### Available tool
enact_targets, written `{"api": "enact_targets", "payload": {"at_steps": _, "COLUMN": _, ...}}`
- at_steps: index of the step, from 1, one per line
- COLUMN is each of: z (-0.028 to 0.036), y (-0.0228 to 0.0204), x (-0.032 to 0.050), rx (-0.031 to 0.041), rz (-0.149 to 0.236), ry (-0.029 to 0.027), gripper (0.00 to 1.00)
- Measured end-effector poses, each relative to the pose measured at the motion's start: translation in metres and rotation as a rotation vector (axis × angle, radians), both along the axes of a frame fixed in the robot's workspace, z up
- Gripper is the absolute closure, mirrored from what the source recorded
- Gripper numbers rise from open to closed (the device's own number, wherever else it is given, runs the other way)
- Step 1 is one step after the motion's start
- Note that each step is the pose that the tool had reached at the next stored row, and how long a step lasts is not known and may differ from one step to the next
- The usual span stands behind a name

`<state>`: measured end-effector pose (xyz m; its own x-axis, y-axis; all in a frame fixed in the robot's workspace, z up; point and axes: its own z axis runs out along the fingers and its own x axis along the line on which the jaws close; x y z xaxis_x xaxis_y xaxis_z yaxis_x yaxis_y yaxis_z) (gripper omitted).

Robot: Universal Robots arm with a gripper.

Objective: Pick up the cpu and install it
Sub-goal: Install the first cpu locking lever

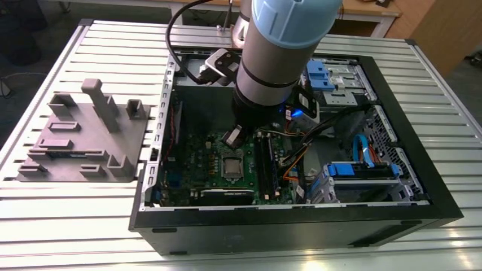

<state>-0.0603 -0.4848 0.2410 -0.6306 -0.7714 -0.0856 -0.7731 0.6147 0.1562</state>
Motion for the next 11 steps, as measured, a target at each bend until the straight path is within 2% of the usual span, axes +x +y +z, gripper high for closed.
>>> {"api": "enact_targets", "payload": {"at_steps": 11, "z": -0.0001, "y": 0.0000, "x": 0.0016, "rx": 0.0001, "rz": 0.000, "ry": 0.0004, "gripper": 0.90}}
